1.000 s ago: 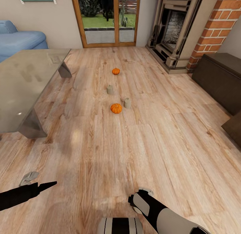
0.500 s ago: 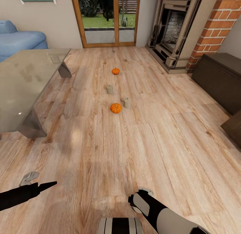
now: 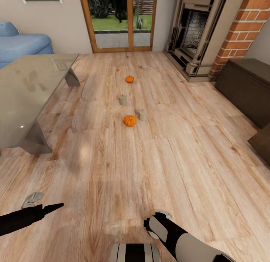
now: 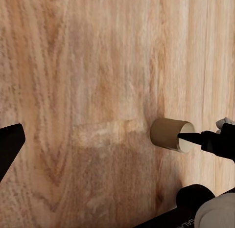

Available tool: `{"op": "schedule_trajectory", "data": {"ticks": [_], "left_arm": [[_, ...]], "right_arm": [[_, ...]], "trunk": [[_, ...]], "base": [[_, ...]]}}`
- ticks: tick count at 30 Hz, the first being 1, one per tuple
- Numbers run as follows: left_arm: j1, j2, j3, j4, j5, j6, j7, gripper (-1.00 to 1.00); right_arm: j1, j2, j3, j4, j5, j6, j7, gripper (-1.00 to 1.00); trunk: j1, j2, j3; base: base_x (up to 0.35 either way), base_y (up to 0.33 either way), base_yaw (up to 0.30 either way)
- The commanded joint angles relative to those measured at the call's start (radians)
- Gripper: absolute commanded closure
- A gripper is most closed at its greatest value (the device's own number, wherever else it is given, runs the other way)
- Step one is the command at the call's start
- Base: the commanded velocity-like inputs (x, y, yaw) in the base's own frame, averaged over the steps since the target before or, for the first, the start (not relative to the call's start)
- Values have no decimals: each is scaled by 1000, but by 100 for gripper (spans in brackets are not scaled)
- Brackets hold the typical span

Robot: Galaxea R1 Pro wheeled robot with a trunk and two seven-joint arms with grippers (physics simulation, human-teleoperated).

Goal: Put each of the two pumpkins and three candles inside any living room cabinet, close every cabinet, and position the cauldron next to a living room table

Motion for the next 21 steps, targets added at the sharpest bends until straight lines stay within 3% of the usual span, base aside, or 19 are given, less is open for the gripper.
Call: {"op": "schedule_trajectory", "data": {"ticks": [1,13,14,21], "left_arm": [[0,0,1,0,1,5,-3,-100],[0,0,-1,0,0,5,-3,-100],[0,0,-1,0,1,5,-3,-100],[0,0,0,0,1,5,-3,-100]], "right_arm": [[-1,0,4,-1,-1,5,-5,-100],[-1,0,4,-1,-1,4,-5,-100],[-1,0,4,-1,-1,4,-5,100],[-1,0,3,-1,-2,4,-5,100]], "trunk": [[0,-1,-5],[2,-1,-20],[2,-1,-20],[2,-1,-20]], "base": [[0,0,0],[0,0,0],[0,0,0],[0,0,0]]}}
